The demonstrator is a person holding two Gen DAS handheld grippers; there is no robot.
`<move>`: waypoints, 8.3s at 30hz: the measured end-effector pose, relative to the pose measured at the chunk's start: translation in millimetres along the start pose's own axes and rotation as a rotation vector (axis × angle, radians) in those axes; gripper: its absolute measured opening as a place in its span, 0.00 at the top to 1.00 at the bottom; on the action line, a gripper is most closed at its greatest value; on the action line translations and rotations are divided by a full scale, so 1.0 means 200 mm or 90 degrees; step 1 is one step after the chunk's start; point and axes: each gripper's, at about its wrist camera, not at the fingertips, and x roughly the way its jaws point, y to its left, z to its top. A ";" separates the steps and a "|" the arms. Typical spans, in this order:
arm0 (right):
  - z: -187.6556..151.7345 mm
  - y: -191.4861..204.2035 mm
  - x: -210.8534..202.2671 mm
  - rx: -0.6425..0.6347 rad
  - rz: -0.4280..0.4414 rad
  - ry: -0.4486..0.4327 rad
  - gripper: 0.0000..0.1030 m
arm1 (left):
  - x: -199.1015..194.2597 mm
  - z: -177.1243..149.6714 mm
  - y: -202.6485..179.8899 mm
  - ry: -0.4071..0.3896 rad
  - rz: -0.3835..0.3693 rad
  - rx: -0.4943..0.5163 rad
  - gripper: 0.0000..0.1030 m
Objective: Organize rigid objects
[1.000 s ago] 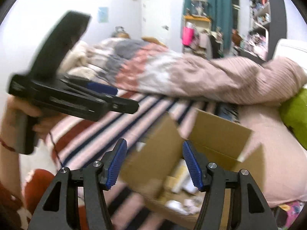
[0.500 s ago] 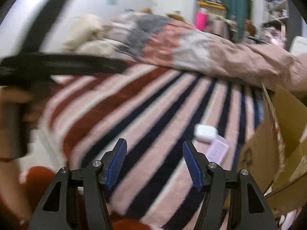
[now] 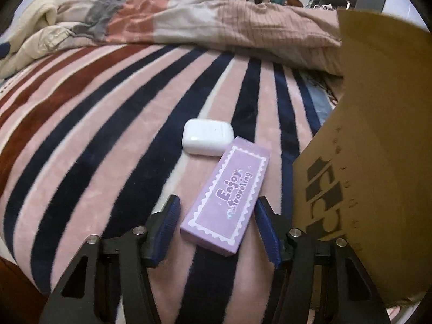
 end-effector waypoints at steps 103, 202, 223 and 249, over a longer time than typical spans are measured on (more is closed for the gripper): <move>0.25 0.08 0.29 -0.068 0.069 -0.027 0.52 | 0.27 -0.12 0.05 0.106 0.003 0.025 0.19; 0.09 -0.74 -0.75 -0.030 0.181 -0.292 0.00 | -0.07 0.11 -0.74 -0.102 0.085 0.055 0.03; 0.08 -0.74 -0.76 -0.029 0.173 -0.285 0.00 | -0.07 0.10 -0.73 -0.101 0.089 0.056 0.03; 0.07 -0.77 -0.72 -0.027 0.168 -0.277 0.00 | -0.07 0.09 -0.72 -0.101 0.096 0.051 0.03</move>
